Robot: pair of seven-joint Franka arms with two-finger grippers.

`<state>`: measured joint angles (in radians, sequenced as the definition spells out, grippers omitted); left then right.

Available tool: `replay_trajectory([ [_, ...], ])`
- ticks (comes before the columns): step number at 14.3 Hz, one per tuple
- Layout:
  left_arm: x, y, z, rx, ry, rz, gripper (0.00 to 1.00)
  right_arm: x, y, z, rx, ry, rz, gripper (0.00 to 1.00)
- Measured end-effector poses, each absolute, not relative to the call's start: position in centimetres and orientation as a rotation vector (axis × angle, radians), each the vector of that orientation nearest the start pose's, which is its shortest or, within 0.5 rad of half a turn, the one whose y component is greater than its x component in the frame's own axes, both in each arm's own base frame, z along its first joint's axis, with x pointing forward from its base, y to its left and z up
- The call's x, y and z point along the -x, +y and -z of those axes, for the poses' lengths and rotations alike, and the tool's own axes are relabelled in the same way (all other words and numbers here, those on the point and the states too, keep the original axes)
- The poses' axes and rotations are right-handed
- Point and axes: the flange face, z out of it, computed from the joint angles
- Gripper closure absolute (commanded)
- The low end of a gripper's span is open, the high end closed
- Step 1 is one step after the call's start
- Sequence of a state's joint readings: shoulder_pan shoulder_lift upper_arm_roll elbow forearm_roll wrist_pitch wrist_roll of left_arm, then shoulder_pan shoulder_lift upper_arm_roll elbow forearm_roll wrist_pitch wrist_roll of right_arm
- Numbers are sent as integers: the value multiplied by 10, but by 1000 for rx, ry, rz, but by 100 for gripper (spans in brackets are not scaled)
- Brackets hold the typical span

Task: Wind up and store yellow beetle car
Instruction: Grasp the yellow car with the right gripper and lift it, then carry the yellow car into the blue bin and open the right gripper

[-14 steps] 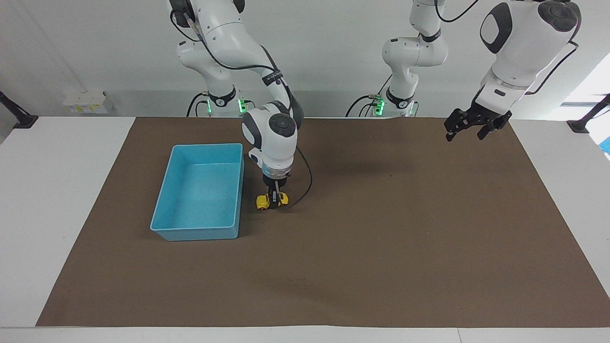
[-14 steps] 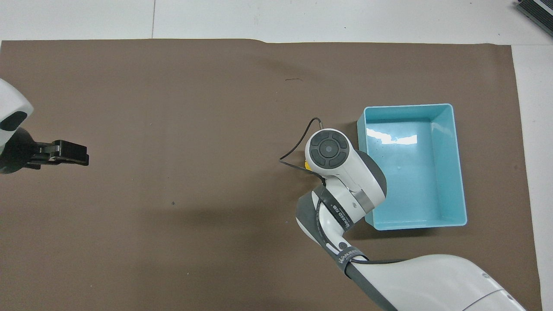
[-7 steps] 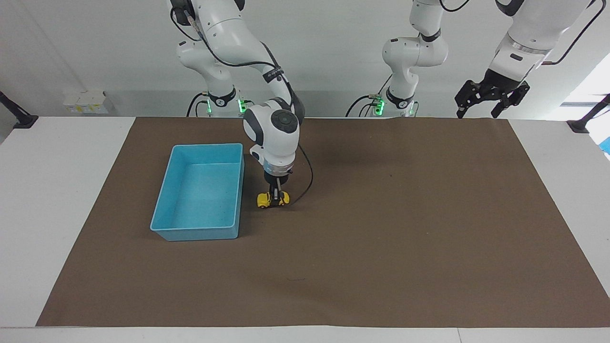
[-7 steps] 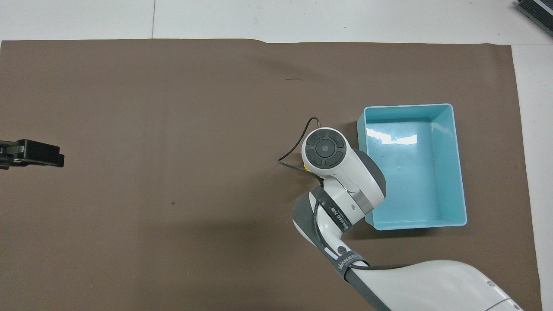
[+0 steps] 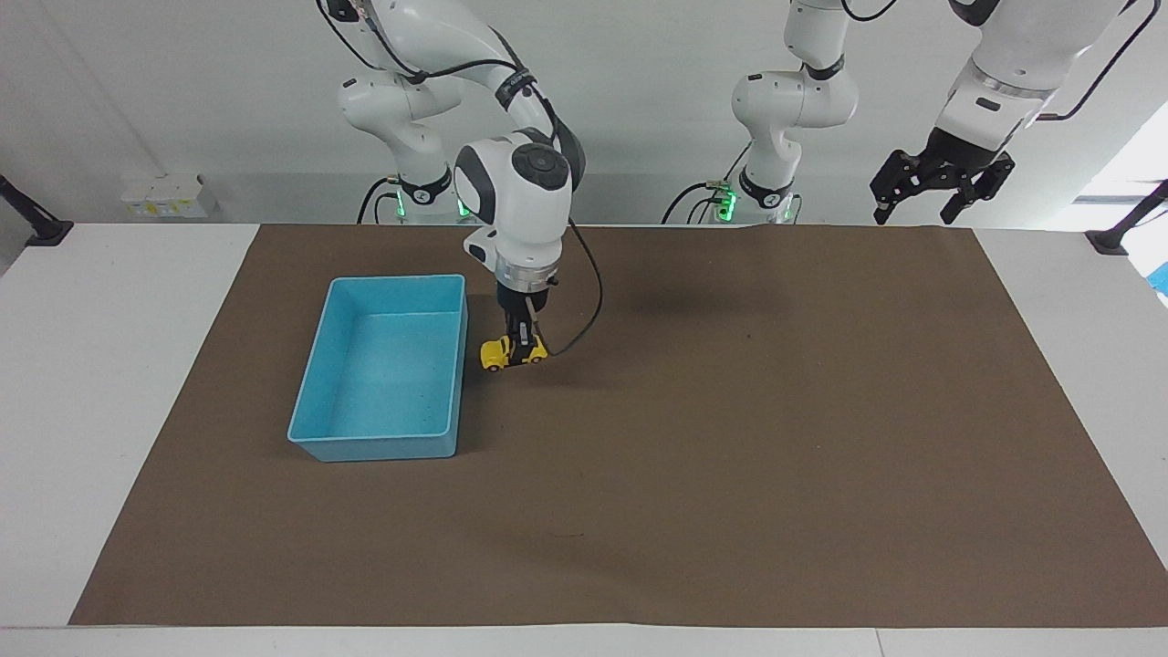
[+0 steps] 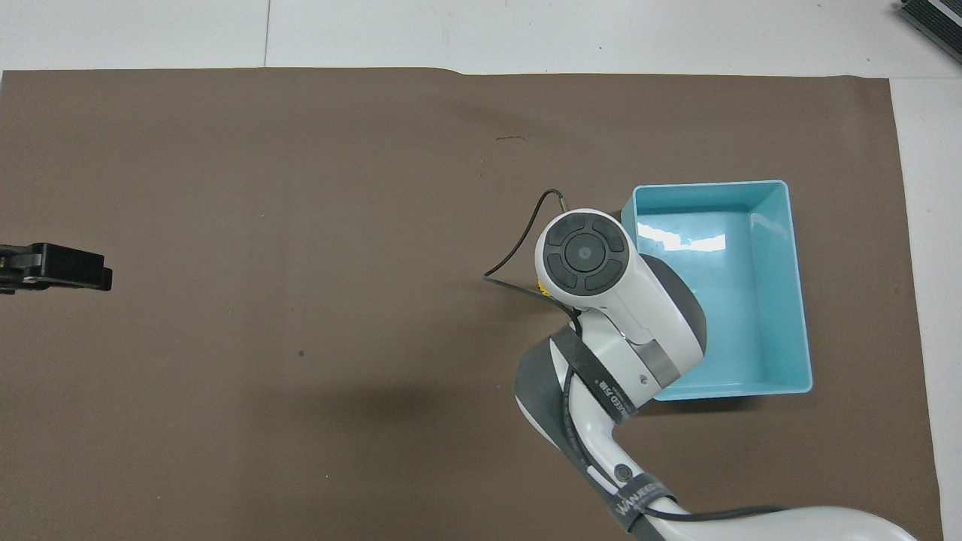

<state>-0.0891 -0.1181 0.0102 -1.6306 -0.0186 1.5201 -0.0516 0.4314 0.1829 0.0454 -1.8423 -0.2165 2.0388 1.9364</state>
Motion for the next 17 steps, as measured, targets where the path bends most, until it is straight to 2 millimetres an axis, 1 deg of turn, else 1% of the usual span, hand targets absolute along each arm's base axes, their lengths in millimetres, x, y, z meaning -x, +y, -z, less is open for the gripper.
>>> replay_trajectory([
  [2,-508,-42,-659,3162,44,23,0,-548,250,-454,2552,1878,222,100],
  [3,-506,-41,-663,3163,44,35,0,-547,238,-463,2631,1785,198,100],
  [5,-502,-41,-669,3163,44,52,0,-546,222,-475,2770,1596,170,100],
  [7,-500,-40,-671,3163,43,58,0,-547,210,-482,2860,1397,126,100],
  [8,-500,-40,-671,3163,42,57,0,-549,202,-484,2899,1306,106,100],
  [12,-500,-40,-671,3163,41,57,0,-560,154,-478,3077,908,31,100],
  [15,-500,-40,-671,3163,41,57,0,-563,124,-470,3150,651,-10,100],
  [17,-500,-40,-671,3163,41,57,0,-562,108,-463,3172,502,-4,100],
])
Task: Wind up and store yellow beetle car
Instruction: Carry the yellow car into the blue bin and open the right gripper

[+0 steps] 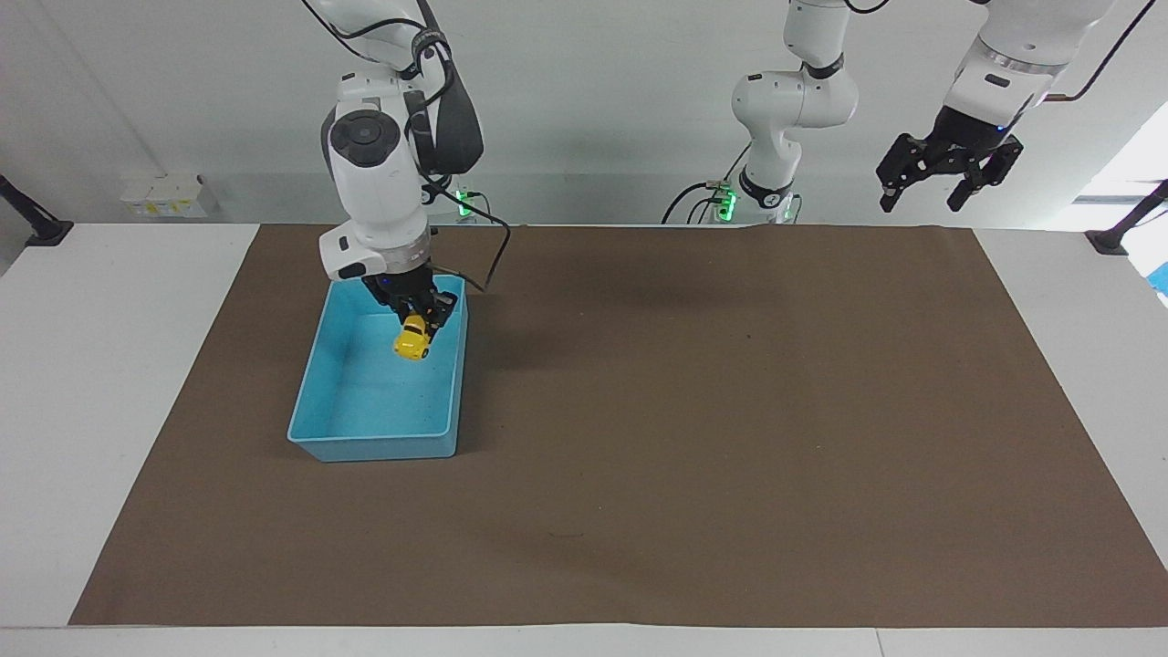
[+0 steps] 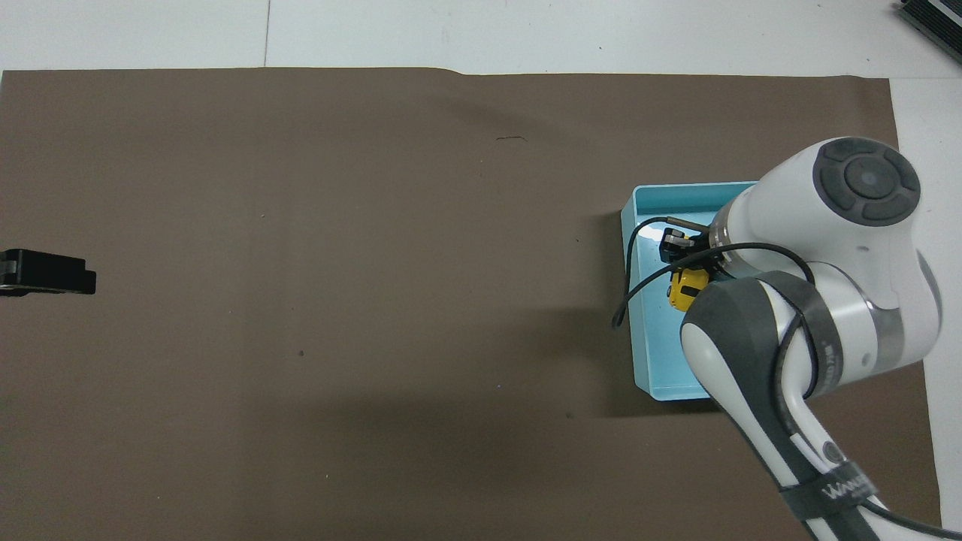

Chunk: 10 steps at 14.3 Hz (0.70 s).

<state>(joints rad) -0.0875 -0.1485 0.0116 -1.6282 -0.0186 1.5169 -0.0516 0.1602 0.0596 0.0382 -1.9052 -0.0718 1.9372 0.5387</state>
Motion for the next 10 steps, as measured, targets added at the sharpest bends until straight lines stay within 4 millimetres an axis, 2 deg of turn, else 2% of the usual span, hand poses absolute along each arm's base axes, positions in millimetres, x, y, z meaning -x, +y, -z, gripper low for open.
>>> replay_trajectory([
  [6,-500,-40,-671,3163,41,56,0,-536,62,-420,3183,207,99,100],
  [10,-500,-40,-671,3163,41,56,0,-520,42,-382,3167,149,156,100],
])
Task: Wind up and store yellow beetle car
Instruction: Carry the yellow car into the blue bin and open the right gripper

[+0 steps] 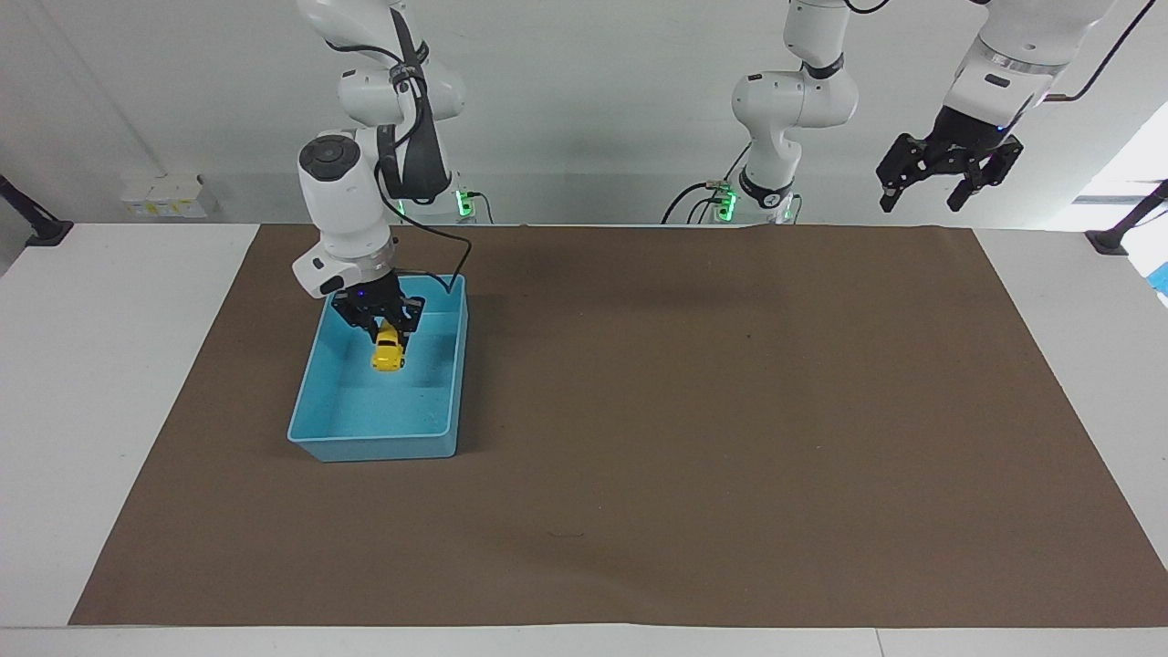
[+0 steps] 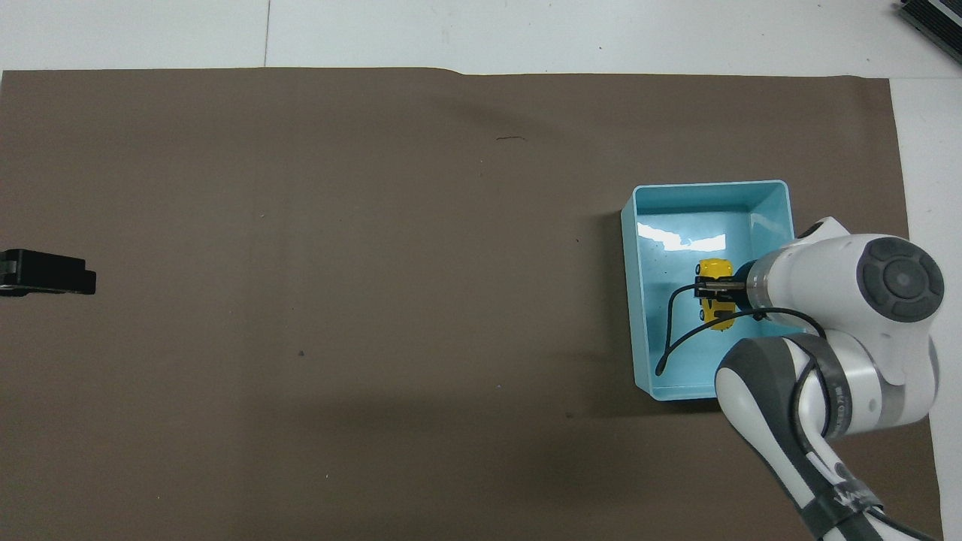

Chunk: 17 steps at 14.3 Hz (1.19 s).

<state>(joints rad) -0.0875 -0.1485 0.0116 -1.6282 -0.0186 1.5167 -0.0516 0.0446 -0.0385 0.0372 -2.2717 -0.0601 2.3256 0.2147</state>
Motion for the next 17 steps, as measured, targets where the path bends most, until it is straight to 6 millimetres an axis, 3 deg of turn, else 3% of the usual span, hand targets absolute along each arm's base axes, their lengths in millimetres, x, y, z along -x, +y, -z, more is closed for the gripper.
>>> replay_trajectory([
  [2,-500,-40,-671,3163,41,56,0,-509,34,-358,3150,140,194,98],
  [4,-500,-40,-671,3163,41,56,0,-498,33,-337,3147,130,200,86],
  [5,-500,-40,-671,3163,41,56,0,-494,33,-330,3148,112,197,51],
  [6,-500,-40,-671,3163,41,56,0,-492,33,-326,3149,95,191,1],
  [9,-500,-40,-671,3163,41,56,0,-494,34,-328,3148,90,200,0],
  [11,-500,-40,-671,3163,41,56,0,-502,34,-343,3149,93,207,0],
  [17,-500,-40,-671,3163,41,56,0,-537,11,-433,3169,117,137,0],
])
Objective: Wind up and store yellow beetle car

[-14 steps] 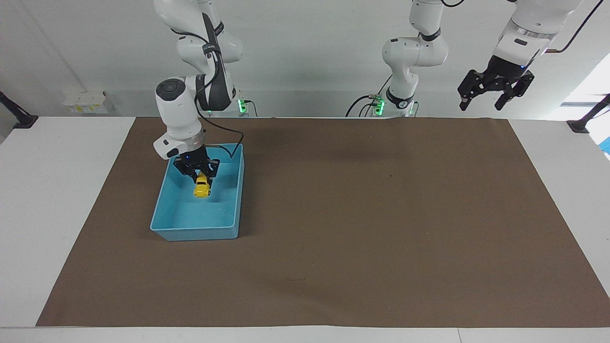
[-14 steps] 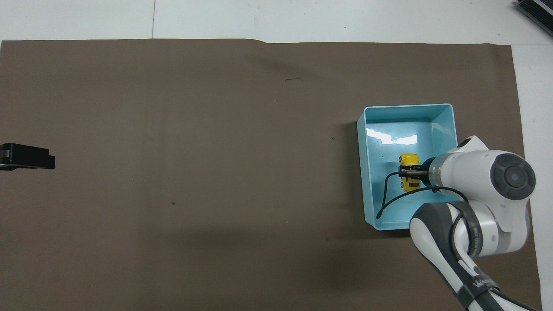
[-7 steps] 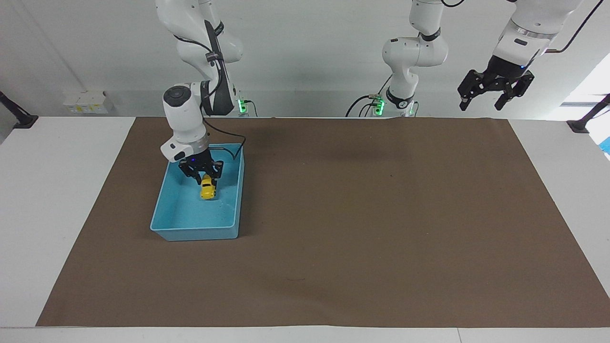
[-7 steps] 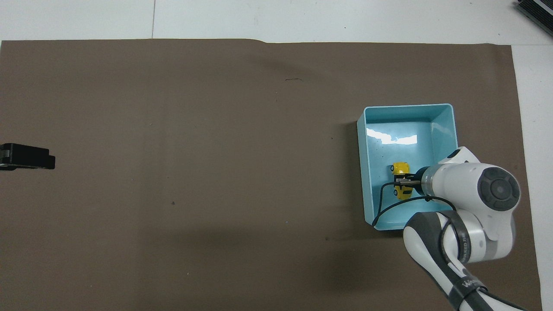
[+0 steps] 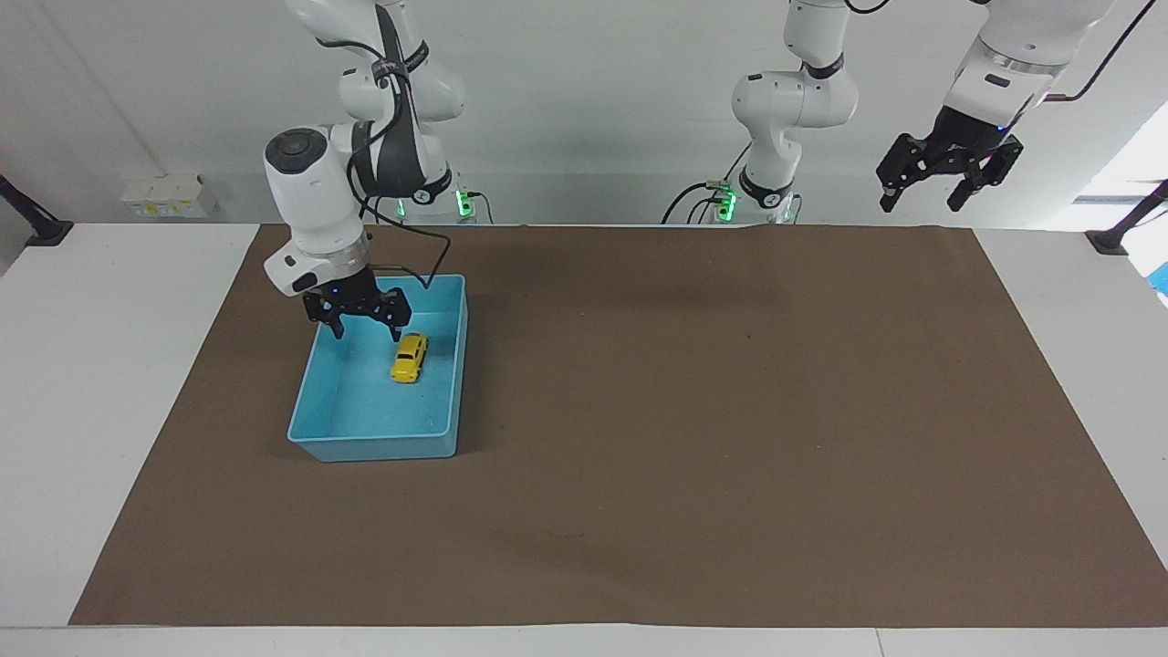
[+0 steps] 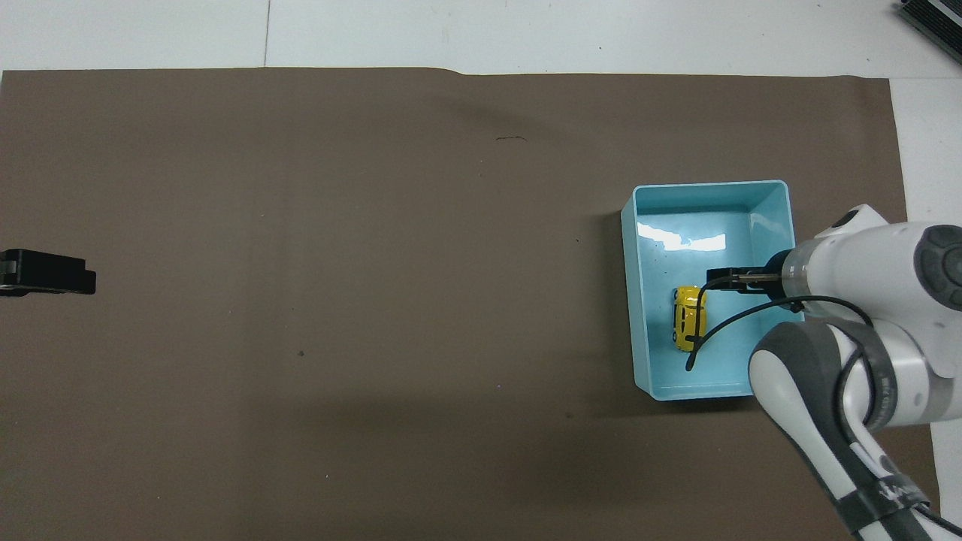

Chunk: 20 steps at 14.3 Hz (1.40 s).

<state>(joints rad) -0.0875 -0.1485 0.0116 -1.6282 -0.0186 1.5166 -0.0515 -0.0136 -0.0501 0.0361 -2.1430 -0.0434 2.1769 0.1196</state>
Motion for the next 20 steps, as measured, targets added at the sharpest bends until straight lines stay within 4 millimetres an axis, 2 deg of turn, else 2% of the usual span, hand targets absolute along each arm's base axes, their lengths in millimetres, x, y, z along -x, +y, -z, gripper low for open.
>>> replay_trajectory([
  [2,-500,-40,-671,3163,41,56,0,-544,2,-468,3175,132,103,0],
  [6,-500,-40,-671,3163,41,56,0,-549,-12,-523,3180,180,48,0],
  [8,-500,-40,-671,3163,41,56,0,-548,-22,-555,3180,214,18,0],
  [13,-500,-40,-671,3163,41,56,0,-535,-33,-623,3175,261,-70,0],
  [16,-500,-40,-671,3163,41,56,0,-533,-33,-644,3172,267,-112,0],
  [20,-500,-40,-671,3163,41,56,0,-542,-33,-641,3172,265,-84,0],
])
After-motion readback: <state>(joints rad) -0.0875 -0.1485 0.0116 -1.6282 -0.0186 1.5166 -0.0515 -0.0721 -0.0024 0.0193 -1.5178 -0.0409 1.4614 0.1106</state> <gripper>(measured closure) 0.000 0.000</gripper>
